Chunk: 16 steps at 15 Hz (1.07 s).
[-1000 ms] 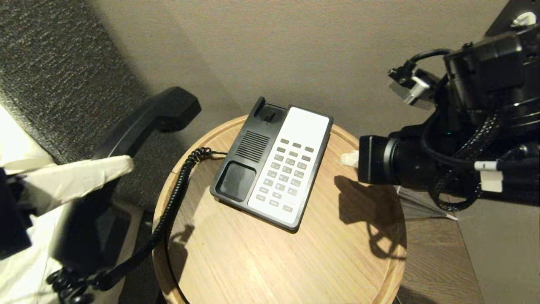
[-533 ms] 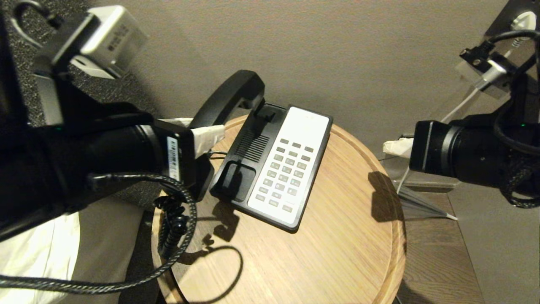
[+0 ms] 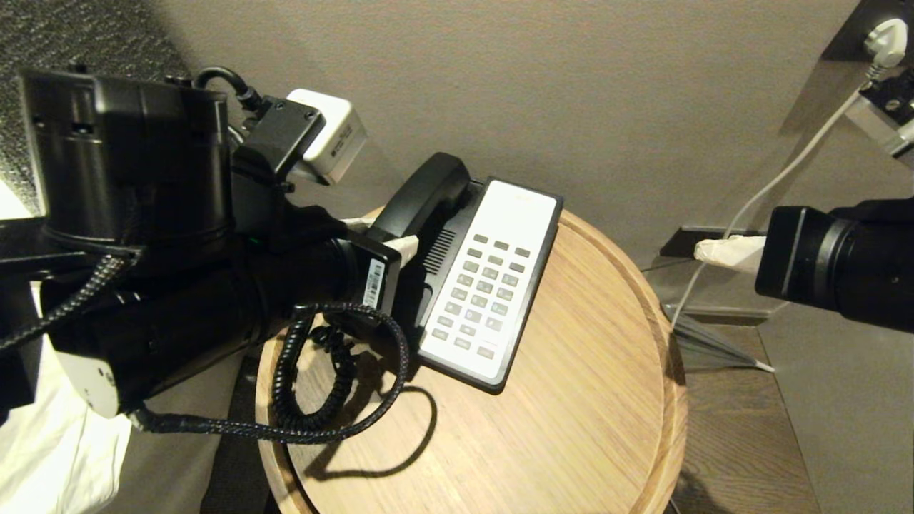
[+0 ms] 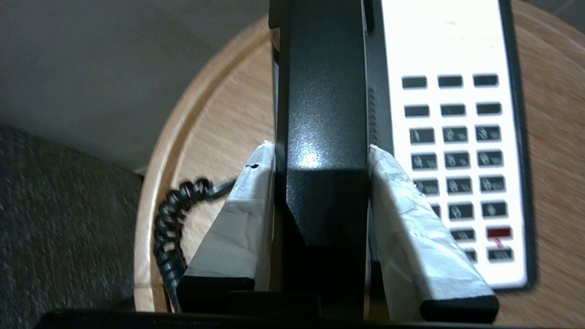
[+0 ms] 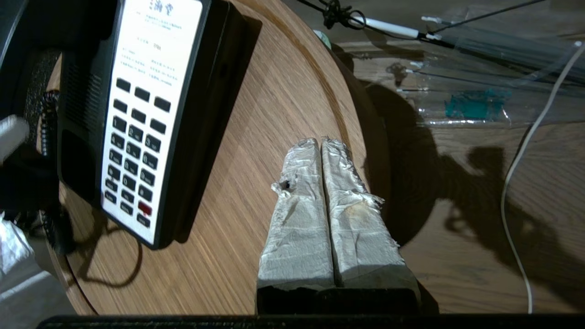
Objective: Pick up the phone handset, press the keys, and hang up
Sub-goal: Put the handset back
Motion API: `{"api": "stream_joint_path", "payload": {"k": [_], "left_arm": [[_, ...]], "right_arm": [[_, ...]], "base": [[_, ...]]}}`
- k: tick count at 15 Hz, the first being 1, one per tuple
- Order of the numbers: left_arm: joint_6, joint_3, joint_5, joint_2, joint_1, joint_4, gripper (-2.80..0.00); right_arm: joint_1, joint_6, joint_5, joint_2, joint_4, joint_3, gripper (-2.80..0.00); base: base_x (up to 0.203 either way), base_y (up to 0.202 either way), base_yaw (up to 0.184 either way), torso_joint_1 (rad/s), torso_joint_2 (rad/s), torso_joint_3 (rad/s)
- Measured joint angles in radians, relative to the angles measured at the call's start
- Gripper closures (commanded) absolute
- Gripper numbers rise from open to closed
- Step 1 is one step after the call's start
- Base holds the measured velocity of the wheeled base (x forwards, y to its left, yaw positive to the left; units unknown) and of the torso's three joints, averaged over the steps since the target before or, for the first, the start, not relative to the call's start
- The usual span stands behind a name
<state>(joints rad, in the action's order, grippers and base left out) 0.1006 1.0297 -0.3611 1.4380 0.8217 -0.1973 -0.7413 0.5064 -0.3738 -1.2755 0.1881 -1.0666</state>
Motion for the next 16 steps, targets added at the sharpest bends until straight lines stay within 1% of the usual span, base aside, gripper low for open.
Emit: {"api": "stream_joint_path", "payload": {"k": [2,10,14,16], "left_arm": [[0.006,-0.008,0.002,0.014,-0.004,-0.029,0.0],[-0.001,0.027,0.004,0.051,-0.002,-0.035,0.0],[-0.002,0.022,0.009,0.056,0.006,-0.036,0.0],[-0.019,0.016,0.014,0.057,0.021,-0.036,0.0]], "right_arm": [[0.0,0.0,0.0,0.013,0.0,0.007,0.0],[0.0,0.003,0.004,0.024,-0.004,0.03,0.0],[0.0,0.003,0.005,0.029,-0.005,0.046,0.0],[0.0,0.003,0.004,0.03,-0.005,0.048,0.0]], "base": [[0.0,0.0,0.0,0.0,0.0,0.0],[0.0,0.0,0.0,0.0,0.0,0.0],[0.0,0.0,0.0,0.0,0.0,0.0],[0.0,0.0,0.0,0.0,0.0,0.0]]}}
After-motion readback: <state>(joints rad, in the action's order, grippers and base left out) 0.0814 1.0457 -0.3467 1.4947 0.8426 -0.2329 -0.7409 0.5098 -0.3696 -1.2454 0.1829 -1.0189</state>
